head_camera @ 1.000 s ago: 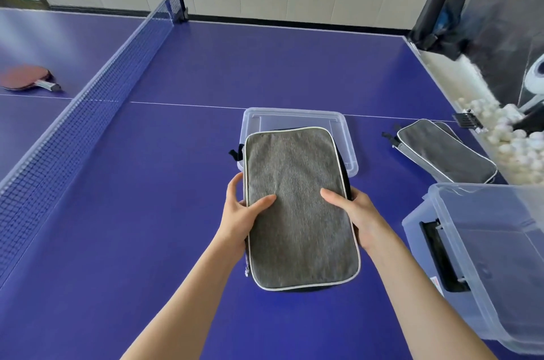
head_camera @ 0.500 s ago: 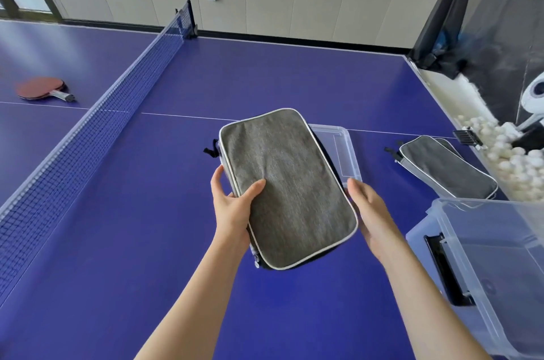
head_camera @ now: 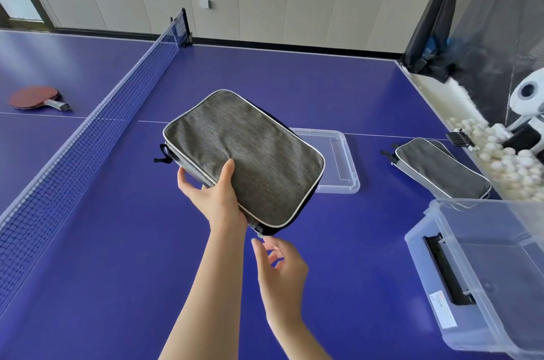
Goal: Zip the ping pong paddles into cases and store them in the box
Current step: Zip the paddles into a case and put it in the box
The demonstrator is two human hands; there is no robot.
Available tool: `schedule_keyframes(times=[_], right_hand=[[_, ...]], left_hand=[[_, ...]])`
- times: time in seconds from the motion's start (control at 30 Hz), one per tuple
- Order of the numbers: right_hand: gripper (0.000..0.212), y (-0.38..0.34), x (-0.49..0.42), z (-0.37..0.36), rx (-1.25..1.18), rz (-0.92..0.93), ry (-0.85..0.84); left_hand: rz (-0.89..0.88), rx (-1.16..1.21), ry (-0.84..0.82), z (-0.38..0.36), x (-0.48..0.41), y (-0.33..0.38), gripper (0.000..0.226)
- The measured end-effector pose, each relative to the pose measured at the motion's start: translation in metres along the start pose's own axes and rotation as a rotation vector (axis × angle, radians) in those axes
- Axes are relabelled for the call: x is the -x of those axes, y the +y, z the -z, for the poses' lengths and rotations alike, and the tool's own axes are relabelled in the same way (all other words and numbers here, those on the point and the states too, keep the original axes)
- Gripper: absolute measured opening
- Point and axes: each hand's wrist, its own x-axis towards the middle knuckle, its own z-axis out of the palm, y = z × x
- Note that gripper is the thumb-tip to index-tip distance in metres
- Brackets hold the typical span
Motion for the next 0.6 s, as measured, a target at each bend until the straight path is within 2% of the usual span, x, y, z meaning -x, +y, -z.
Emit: schedule_keyframes(times=[0.13,0.27,0.47,0.6], right_hand=[[0.011,-0.009,0.0,-0.012,0.016,-0.046,0.076],[0.018,-0.014,-0.001,-0.016,0.093,0.029,0.135],[0.018,-0.007,-0.007,-0.007,0.339,0.401,0.149],[0.025,-0.002,-0.015,0.007,0.394,0.561,0.151]], left_hand=[[-0.005,0.026,0.042,-0.002,0.0,0.001,0.085],[-0.014,0.045,0.069,-0.001,0.0,0.002,0.084],[-0.009,0.072,0.06,-0.002,0.002,0.009,0.082],[-0.009,0.067,0.056,-0.002,0.003,0.016,0.081]])
